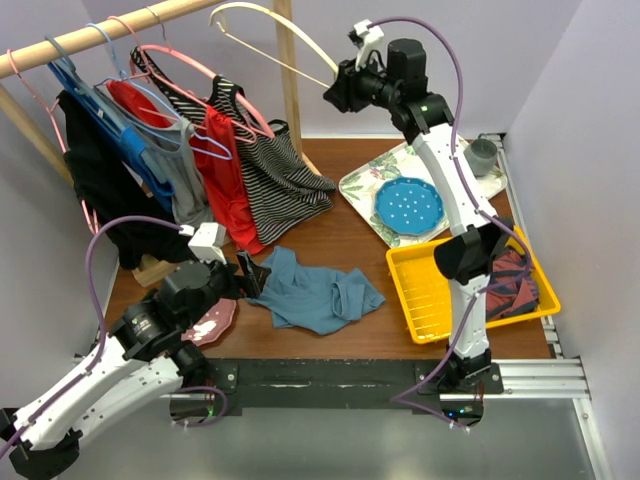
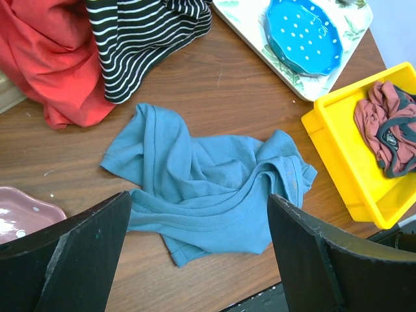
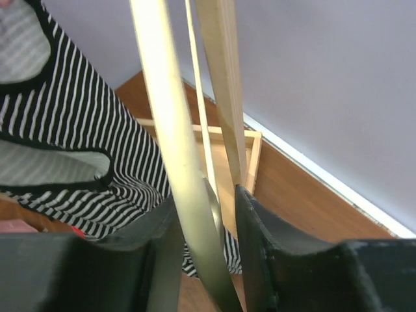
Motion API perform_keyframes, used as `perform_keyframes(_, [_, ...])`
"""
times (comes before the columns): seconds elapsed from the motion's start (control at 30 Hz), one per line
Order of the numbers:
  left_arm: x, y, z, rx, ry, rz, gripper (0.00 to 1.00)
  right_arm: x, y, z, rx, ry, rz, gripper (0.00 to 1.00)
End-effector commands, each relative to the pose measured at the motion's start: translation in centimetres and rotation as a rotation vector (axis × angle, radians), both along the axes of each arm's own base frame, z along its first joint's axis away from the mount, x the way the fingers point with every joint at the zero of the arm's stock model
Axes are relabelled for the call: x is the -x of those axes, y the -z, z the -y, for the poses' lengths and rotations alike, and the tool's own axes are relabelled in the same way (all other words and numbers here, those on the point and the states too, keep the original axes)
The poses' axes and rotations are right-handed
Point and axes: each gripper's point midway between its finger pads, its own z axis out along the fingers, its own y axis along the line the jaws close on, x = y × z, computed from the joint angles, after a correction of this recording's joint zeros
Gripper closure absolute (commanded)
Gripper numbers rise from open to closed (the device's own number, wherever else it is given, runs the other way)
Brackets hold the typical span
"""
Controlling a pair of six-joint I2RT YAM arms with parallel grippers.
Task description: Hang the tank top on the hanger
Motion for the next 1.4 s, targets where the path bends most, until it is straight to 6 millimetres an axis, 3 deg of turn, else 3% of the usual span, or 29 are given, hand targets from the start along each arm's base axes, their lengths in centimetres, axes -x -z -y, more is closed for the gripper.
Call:
perform_keyframes(0.0, [-0.5, -1.8, -0.2, 0.018, -0.018, 0.048, 0.1, 2.1, -5.4, -0.7, -0.055, -0.094, 0.133, 0.78])
perform_keyframes(0.03, [-0.4, -1.9, -0.1, 0.019, -0.015, 0.047, 0.1, 2.1, -5.3, -0.8, -0.046, -0.103, 0.14, 0.89])
perform_keyframes(0.13, [-0.4, -1.9, -0.1, 0.017, -0.009, 0.04, 0.1, 2.7, -5.9, -0.8, -0.047, -0.129, 0.154, 1.0])
perform_keyframes(0.5, [0.1, -2.7, -0.5, 0.043, -0.011, 0.053, 0.09, 5.0, -11.2, 0.8, -0.076, -0.088, 0.254, 1.0])
perform_keyframes(0.93, [0.4, -3.4, -0.2, 0.048, 0.014, 0.053, 0.09, 4.5, -13.1, 1.2, -0.111, -0.05, 0.305, 1.0])
perform_keyframes(1.2, [0.3, -4.0, 0.6, 0.08, 0.04, 0.073, 0.07, 4.2, -15.5, 1.7, -0.157, -0.012, 0.374, 1.0])
perform_keyframes(1.37, [0.4, -4.0, 0.8, 0.077, 0.052, 0.073, 0.05, 5.5, -15.9, 1.7, -0.153, -0.049, 0.369, 1.0])
